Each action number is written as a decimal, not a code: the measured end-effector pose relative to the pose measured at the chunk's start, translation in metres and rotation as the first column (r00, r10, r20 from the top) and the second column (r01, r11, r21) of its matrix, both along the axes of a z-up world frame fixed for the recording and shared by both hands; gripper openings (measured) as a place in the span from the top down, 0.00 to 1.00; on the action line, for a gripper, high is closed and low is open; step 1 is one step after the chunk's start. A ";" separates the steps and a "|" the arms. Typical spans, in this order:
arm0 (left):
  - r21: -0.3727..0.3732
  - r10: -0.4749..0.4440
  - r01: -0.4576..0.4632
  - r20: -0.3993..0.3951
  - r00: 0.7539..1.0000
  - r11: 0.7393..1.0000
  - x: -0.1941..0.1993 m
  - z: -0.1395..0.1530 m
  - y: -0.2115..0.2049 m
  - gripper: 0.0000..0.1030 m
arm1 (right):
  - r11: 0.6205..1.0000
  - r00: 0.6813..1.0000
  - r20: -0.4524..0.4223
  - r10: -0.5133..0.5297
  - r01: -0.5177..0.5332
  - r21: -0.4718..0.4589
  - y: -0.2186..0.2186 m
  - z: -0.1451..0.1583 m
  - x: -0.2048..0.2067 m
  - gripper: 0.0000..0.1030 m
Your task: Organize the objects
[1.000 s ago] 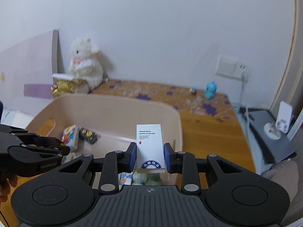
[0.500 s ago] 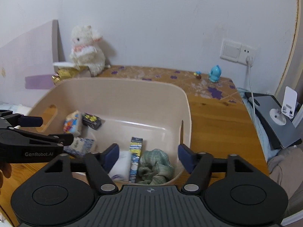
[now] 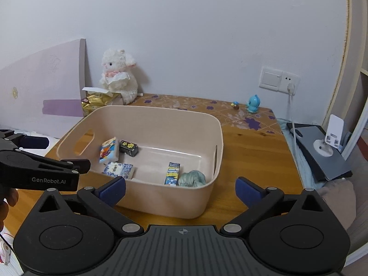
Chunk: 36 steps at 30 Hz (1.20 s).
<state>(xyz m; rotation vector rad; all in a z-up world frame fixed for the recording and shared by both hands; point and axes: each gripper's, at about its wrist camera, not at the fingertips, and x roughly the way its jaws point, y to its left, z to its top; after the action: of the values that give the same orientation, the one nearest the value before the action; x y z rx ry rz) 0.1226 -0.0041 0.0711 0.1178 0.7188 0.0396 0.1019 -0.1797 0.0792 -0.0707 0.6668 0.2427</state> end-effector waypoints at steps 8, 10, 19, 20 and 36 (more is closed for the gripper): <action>-0.030 0.033 -0.033 -0.012 0.999 0.999 -0.042 0.003 0.008 0.10 | 1.000 1.000 -0.021 -0.003 0.003 -0.007 -0.004 -0.001 -0.037 0.00; -0.031 0.028 -0.028 -0.004 1.000 0.999 -0.054 0.005 0.009 0.10 | 1.000 0.999 -0.038 0.000 0.000 -0.009 -0.005 0.000 -0.045 0.00; -0.058 0.040 -0.038 0.028 0.999 0.998 -0.106 0.013 0.016 0.09 | 1.000 0.997 -0.074 0.019 -0.018 0.013 -0.003 -0.003 -0.078 0.00; -0.060 0.043 -0.041 0.035 0.998 0.997 -0.111 0.014 0.016 0.09 | 1.000 0.996 -0.082 0.019 -0.018 0.020 -0.004 -0.005 -0.080 0.00; -0.095 0.040 -0.037 0.031 0.999 0.995 -0.163 0.009 0.015 0.09 | 1.000 0.993 -0.115 -0.007 0.010 0.030 -0.015 -0.019 -0.113 0.00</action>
<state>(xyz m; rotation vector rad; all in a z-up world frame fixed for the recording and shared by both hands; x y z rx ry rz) -0.0403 0.0109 0.0800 0.0123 0.6885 0.0444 -0.0109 -0.1942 0.0603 -0.0249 0.7778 0.2498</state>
